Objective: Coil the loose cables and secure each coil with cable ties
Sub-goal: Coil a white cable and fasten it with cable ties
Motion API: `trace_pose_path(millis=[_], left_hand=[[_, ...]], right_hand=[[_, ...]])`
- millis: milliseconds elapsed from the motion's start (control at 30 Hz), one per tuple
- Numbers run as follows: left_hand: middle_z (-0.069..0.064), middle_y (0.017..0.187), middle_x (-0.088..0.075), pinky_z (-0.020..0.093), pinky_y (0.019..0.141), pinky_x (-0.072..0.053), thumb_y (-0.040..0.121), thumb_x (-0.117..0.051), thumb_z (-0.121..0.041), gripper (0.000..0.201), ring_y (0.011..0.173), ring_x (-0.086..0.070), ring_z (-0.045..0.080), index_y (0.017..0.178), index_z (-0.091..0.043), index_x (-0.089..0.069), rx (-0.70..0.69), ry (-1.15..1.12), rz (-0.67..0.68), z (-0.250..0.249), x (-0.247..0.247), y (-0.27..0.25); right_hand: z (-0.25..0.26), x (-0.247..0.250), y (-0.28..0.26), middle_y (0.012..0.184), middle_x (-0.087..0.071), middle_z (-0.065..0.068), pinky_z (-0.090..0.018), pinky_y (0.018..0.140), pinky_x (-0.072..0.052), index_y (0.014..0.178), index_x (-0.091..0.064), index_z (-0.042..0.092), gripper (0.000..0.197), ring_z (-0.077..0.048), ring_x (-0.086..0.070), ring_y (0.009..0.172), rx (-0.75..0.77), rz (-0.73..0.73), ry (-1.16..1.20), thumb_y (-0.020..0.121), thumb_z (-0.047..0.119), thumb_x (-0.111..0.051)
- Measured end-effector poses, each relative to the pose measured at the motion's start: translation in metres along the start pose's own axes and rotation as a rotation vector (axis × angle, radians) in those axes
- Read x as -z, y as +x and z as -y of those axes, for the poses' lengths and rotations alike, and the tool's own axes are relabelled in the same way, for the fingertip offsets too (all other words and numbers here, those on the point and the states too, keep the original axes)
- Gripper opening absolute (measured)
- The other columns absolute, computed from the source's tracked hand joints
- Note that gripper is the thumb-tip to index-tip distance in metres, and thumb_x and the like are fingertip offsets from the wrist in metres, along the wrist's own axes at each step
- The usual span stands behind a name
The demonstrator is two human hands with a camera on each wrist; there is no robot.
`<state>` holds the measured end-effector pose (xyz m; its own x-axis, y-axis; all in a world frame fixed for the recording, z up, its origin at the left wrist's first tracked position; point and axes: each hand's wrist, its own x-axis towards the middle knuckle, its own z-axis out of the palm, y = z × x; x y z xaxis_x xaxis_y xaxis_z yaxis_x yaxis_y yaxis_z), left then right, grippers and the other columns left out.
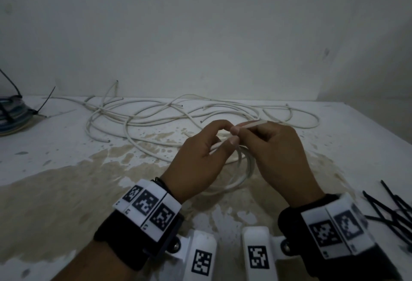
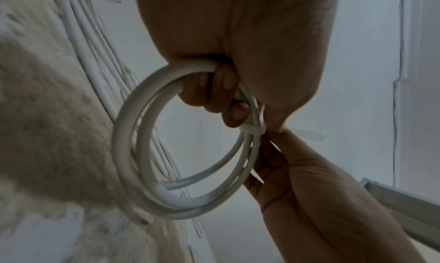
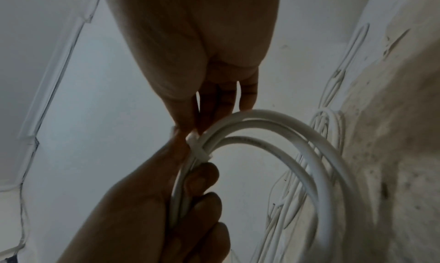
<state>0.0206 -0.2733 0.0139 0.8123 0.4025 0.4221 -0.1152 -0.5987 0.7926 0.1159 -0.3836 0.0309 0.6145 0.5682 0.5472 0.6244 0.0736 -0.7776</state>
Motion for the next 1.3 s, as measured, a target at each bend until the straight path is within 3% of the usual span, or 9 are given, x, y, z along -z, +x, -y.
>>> trace_pose_path(millis=[200,333,400,533,700,900,1000,1167,1300], left_hand=[[-0.017,0.077,-0.068,0.008,0.063,-0.043,0.093,-0.056,-0.033,0.005,0.072,-0.062,-0.003,0.092,-0.034,-0.061,0.039,-0.056,-0.066,0.006,0.0,0.002],[-0.007,0.068,-0.064,0.022,0.053,-0.045,0.091,-0.06,-0.026,0.012,0.056,-0.057,0.006,0.09,-0.038,-0.058,0.01,-0.09,-0.116,0.005,0.0,0.001],[-0.009,0.057,-0.055,0.015,0.045,-0.033,0.091,-0.06,-0.021,0.015,0.044,-0.043,0.004,0.093,-0.036,-0.056,-0.009,-0.1,-0.117,0.004,0.0,0.0],[-0.017,0.054,-0.053,0.009,0.046,-0.028,0.091,-0.06,-0.02,0.018,0.042,-0.041,0.001,0.092,-0.037,-0.055,-0.02,-0.075,-0.113,0.003,0.001,0.0],[-0.011,0.056,-0.052,0.015,0.045,-0.031,0.091,-0.06,-0.019,0.019,0.045,-0.039,0.003,0.089,-0.037,-0.056,-0.054,-0.079,-0.123,0.0,0.001,0.0],[-0.005,0.062,-0.054,0.015,0.044,-0.031,0.091,-0.06,-0.029,0.003,0.042,-0.037,0.001,0.094,-0.029,-0.06,0.051,-0.153,-0.076,0.002,0.002,0.001],[-0.016,0.055,-0.052,0.013,0.044,-0.031,0.086,-0.057,-0.04,0.019,0.042,-0.04,0.0,0.099,-0.027,-0.058,0.136,-0.246,-0.039,0.002,0.002,0.001],[0.002,0.062,-0.044,0.023,0.043,-0.029,0.095,-0.051,-0.015,0.008,0.042,-0.035,0.009,0.101,-0.01,-0.054,0.275,-0.479,0.035,0.001,-0.002,0.002],[-0.005,0.058,-0.051,0.027,0.048,-0.04,0.096,-0.05,-0.019,0.016,0.047,-0.045,0.014,0.095,-0.007,-0.061,0.225,-0.363,-0.001,0.005,-0.005,0.001]], right_hand=[[-0.01,-0.004,0.001,0.085,-0.07,0.006,-0.003,0.072,-0.039,0.087,-0.073,0.013,0.015,0.0,-0.061,0.081,0.157,0.068,-0.147,0.091,0.01,-0.059],[-0.012,-0.006,0.002,0.08,-0.061,0.007,-0.007,0.072,-0.037,0.082,-0.068,0.015,0.014,-0.002,-0.053,0.078,0.314,-0.017,-0.263,0.087,0.01,-0.056],[-0.011,-0.006,0.001,0.08,-0.059,0.007,-0.008,0.072,-0.038,0.081,-0.066,0.014,0.014,-0.002,-0.052,0.078,0.339,-0.042,-0.276,0.087,0.007,-0.055],[-0.01,-0.005,0.002,0.082,-0.062,0.002,-0.007,0.073,-0.037,0.081,-0.066,0.011,0.013,-0.003,-0.053,0.079,0.35,-0.048,-0.266,0.087,0.006,-0.055],[0.004,0.001,0.0,0.082,-0.06,0.001,-0.008,0.078,-0.037,0.083,-0.064,0.006,0.011,-0.005,-0.053,0.083,0.388,-0.207,-0.187,0.088,0.001,-0.055],[-0.001,0.001,0.001,0.089,-0.064,0.012,-0.007,0.074,-0.04,0.085,-0.064,0.022,0.012,0.0,-0.059,0.087,0.123,0.007,-0.014,0.091,0.017,-0.054],[-0.004,-0.001,0.0,0.091,-0.065,0.014,-0.008,0.074,-0.041,0.087,-0.068,0.023,0.009,-0.001,-0.06,0.09,0.186,0.083,-0.112,0.087,0.016,-0.062],[-0.014,0.003,0.005,0.08,-0.063,0.014,-0.005,0.076,-0.041,0.083,-0.071,0.015,0.012,0.001,-0.057,0.081,0.303,-0.034,-0.254,0.084,0.012,-0.06],[-0.021,0.005,0.005,0.078,-0.062,0.011,-0.004,0.076,-0.039,0.084,-0.072,0.009,0.015,-0.002,-0.056,0.079,0.384,-0.054,-0.324,0.086,0.013,-0.058]])
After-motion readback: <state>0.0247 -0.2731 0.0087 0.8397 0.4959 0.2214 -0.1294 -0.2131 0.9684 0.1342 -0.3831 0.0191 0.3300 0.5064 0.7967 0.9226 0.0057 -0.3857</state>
